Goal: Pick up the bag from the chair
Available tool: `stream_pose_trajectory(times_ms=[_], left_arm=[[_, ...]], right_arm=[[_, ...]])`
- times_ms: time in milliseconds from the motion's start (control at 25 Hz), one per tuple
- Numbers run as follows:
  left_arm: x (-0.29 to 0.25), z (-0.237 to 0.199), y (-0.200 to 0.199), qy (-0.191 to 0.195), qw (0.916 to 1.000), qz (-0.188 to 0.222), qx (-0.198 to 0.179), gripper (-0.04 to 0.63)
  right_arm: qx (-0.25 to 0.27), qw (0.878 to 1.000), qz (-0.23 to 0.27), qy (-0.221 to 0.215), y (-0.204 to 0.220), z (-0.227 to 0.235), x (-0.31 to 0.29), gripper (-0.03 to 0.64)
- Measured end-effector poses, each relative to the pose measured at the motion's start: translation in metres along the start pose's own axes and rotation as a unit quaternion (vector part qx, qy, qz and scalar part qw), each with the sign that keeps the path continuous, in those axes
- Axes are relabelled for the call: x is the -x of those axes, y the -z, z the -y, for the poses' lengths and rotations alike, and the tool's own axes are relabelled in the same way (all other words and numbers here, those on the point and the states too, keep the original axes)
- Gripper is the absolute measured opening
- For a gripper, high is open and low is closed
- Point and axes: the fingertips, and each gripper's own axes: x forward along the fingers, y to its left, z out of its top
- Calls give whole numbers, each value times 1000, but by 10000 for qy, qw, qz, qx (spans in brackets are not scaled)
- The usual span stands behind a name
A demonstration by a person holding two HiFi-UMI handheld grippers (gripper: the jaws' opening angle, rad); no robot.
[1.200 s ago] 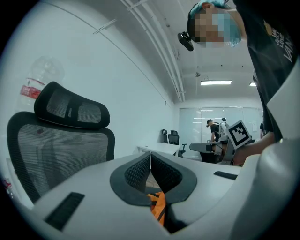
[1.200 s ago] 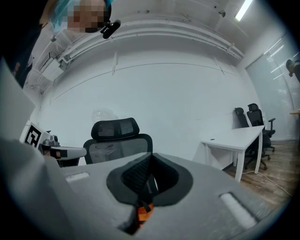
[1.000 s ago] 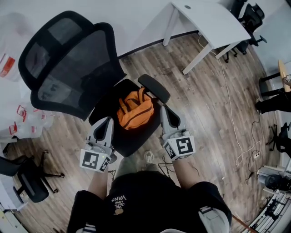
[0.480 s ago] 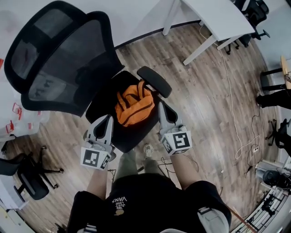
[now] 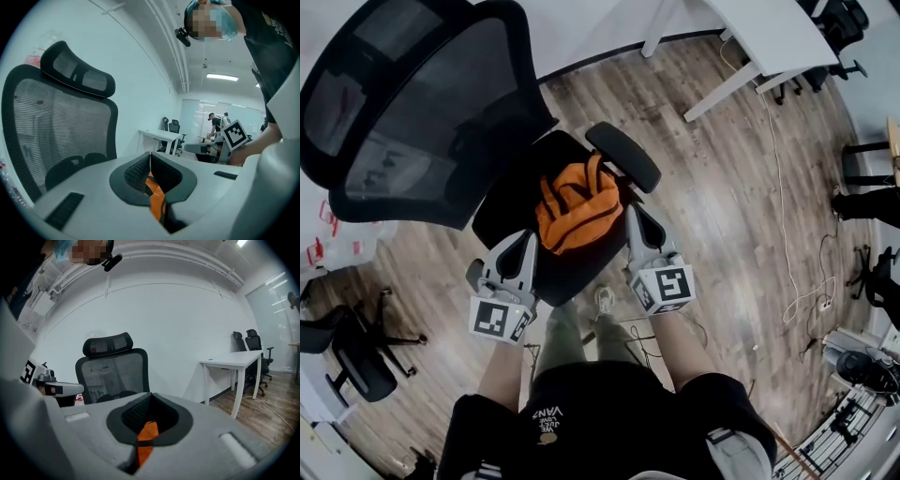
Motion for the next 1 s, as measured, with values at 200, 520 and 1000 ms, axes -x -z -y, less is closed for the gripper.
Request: stream_pose_trajectory(times_ms=[200,520,1000], left_arm=[[-5,-2,20,-50,9999,-112,113,6],[-8,-10,54,-115,9977,-365,556,6],[-5,-12,98,-230,9894,-933,1091,11]], right_arm=[[12,9999,-147,-44,17,4,-8,-2],[-13,9990,-426,-161,42,3,-17,-2],[-95,9945,-889,-547,78,-2,-26,-2]])
